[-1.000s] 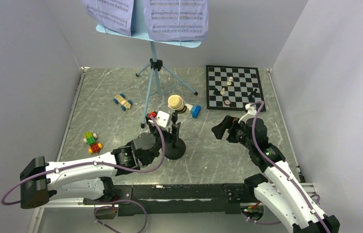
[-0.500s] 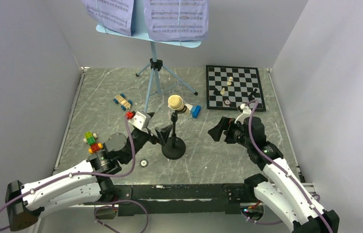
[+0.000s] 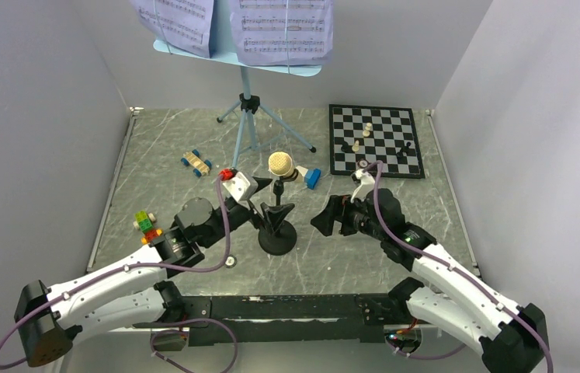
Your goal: Pack up the instrument practice props
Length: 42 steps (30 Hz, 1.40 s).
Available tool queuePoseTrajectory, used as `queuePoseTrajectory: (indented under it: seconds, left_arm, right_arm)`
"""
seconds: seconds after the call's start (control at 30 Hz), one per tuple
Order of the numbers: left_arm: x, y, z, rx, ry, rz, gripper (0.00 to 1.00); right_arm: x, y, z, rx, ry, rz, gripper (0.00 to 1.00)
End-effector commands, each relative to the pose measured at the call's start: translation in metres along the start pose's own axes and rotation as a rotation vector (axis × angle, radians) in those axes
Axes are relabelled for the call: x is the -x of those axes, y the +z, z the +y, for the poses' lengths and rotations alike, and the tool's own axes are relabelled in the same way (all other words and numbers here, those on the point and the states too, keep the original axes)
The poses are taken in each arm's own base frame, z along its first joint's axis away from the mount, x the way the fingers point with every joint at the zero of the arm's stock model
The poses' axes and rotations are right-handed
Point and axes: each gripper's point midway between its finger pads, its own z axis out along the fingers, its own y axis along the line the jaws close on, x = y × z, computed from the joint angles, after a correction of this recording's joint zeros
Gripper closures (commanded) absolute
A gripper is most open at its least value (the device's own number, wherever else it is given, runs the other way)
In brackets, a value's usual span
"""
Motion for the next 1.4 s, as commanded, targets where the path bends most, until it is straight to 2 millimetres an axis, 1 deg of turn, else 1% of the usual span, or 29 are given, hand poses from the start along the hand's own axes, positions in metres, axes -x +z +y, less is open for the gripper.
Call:
queuePoseTrajectory:
  seconds: [0.0, 0.07, 0.17, 0.23, 0.47, 0.57, 0.67, 0.77, 0.97, 1.07, 1.23, 1.33, 1.37]
  left_arm:
    - [0.035, 0.011, -0.009, -0.049, 0.024, -0.089, 0.11]
    - [0.029, 0.016, -0.005, -0.031, 0.044, -0.061, 0.16]
    - [0.021, 0.021, 0.007, 0.033, 0.061, -0.037, 0.25]
    - [0.018, 0.022, 0.013, 0.064, 0.064, -0.039, 0.32]
    - [0.01, 0.019, 0.026, 0.133, 0.078, -0.041, 0.51]
    - [0.008, 0.019, 0.03, 0.148, 0.088, -0.038, 0.59]
    - [0.005, 0.02, 0.031, 0.152, 0.093, -0.03, 0.64]
    - [0.003, 0.02, 0.031, 0.151, 0.097, -0.027, 0.71]
    - [-0.002, 0.021, 0.03, 0.145, 0.103, -0.014, 0.86]
    - [-0.005, 0.021, 0.03, 0.142, 0.099, -0.006, 0.92]
    - [-0.01, 0.02, 0.029, 0.139, 0.091, 0.004, 1.0]
    - [-0.011, 0.02, 0.028, 0.137, 0.088, 0.012, 1.0]
    - [-0.012, 0.02, 0.029, 0.139, 0.087, 0.015, 0.99]
  right_arm:
    - [0.015, 0.009, 0.015, 0.025, 0.007, -0.076, 0.04]
    - [0.013, 0.012, 0.019, 0.032, 0.014, -0.08, 0.05]
    - [0.014, 0.015, 0.025, 0.043, 0.02, -0.096, 0.05]
    - [0.015, 0.016, 0.029, 0.049, 0.024, -0.107, 0.06]
    - [0.014, 0.02, 0.034, 0.054, 0.034, -0.115, 0.07]
    - [0.012, 0.023, 0.036, 0.062, 0.045, -0.11, 0.07]
    - [0.013, 0.025, 0.044, 0.09, 0.061, -0.118, 0.07]
    - [0.014, 0.029, 0.052, 0.119, 0.072, -0.118, 0.08]
    - [0.006, 0.04, 0.071, 0.16, 0.05, -0.081, 0.14]
    - [0.001, 0.046, 0.078, 0.166, 0.03, -0.068, 0.16]
    - [-0.008, 0.054, 0.085, 0.172, 0.016, -0.053, 0.18]
    - [-0.004, 0.057, 0.086, 0.16, 0.017, -0.079, 0.19]
    - [-0.004, 0.057, 0.087, 0.16, 0.016, -0.082, 0.19]
